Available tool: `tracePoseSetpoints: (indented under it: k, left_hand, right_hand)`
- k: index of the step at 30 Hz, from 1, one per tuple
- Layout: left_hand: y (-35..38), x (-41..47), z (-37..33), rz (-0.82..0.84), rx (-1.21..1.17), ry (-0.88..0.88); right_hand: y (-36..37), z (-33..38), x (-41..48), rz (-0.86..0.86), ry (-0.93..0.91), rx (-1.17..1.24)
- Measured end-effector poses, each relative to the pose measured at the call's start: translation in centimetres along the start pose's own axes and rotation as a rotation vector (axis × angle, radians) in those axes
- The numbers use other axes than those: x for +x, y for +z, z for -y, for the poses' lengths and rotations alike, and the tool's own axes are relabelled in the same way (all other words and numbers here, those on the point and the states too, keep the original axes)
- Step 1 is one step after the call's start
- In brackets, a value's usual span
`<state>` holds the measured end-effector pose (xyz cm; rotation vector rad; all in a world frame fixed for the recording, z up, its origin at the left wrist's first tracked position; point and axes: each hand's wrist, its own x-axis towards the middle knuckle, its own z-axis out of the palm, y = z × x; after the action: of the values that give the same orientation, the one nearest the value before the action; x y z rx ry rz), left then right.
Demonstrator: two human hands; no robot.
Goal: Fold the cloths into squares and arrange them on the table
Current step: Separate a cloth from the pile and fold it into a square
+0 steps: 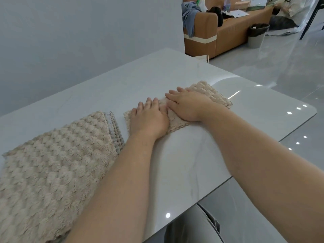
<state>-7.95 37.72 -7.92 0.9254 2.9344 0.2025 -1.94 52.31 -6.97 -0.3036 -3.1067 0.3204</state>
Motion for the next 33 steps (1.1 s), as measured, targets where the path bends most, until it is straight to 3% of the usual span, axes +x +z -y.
tracePoseSetpoints:
  k: [9, 13, 16, 20, 24, 33]
  left_hand:
    - [-1.1, -1.2, 1.7, 0.114, -0.064, -0.308]
    - [-1.2, -1.4, 1.3, 0.119, -0.040, -0.333]
    - [-1.5, -1.7, 0.8, 0.077, 0.013, -0.334]
    - [-1.9, -2.1, -0.4, -0.117, 0.067, -0.121]
    - [-1.0, -2.1, -2.3, -0.103, 0.010, 0.191]
    - [0.2, -1.8, -2.5, 0.024, 0.029, 0.165]
  right_hand:
    - [-0.6, -4.5, 0.1, -0.029, 0.374, 0.057]
    - [-0.4, -4.6, 0.2, -0.054, 0.432, 0.102]
    - [-0.6, -4.5, 0.2, -0.170, 0.508, 0.124]
    - [-1.5, -4.2, -0.6, -0.380, 0.595, 0.089]
    - [-1.8, -4.4, -1.1, -0.328, 0.749, -0.011]
    - [-1.6, -4.5, -0.8, -0.304, 0.745, 0.104]
